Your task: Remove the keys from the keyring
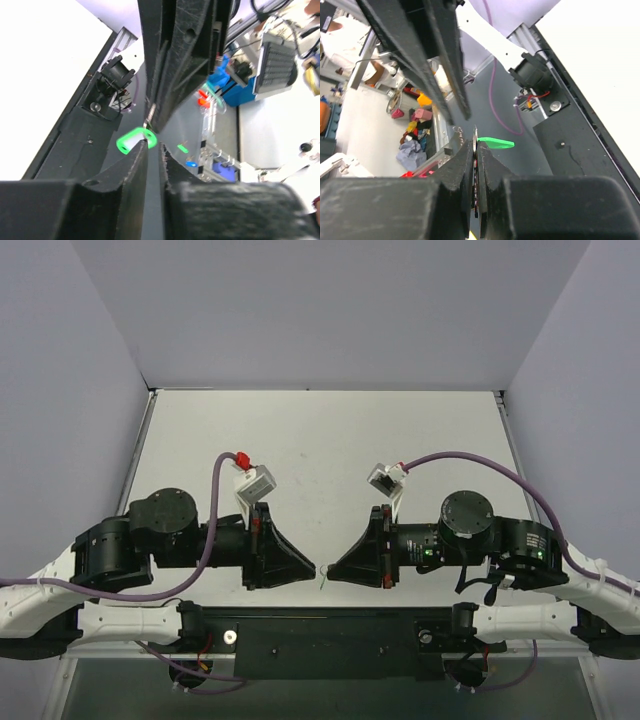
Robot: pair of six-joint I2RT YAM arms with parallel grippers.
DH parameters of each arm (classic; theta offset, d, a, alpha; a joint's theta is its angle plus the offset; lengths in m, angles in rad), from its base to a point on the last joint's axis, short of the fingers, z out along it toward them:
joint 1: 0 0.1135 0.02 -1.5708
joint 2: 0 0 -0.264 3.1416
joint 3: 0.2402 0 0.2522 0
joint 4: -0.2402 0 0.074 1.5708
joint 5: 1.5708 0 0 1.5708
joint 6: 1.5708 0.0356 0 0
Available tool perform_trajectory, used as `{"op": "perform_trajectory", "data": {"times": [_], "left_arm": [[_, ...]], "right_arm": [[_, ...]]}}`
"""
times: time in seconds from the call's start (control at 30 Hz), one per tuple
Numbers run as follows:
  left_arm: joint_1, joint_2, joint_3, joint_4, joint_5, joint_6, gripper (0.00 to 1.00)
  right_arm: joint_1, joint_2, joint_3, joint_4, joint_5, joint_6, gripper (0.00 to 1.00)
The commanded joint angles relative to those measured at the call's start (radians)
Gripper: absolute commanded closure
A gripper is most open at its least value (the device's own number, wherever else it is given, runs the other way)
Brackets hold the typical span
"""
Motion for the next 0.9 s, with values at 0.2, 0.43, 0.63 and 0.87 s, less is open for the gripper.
{"op": "perform_trajectory", "data": {"times": [0.2,0.43,0.63,0.87], "left_arm": [[-0.009,-0.140,-0.121,0.292,-0.152,-0.090,0.52],[-0.010,-0.218,-0.282,0.472,-0.246,-0.143,0.47],[-0.012,-0.229,-0.354,0.583,-0.300,-0.174,0.48],[-0.020,-0.186,-0.371,0.638,-0.298,-0.183,0.53]], "right_arm": [[-0.011,-0.052,-0.053,0.083,0.123,0.030,1.00],[-0.011,-0.082,-0.108,0.190,0.170,0.073,1.00],[-0.011,-0.088,-0.117,0.264,0.190,0.102,1.00],[-0.011,-0.084,-0.107,0.284,0.192,0.105,1.00]]}}
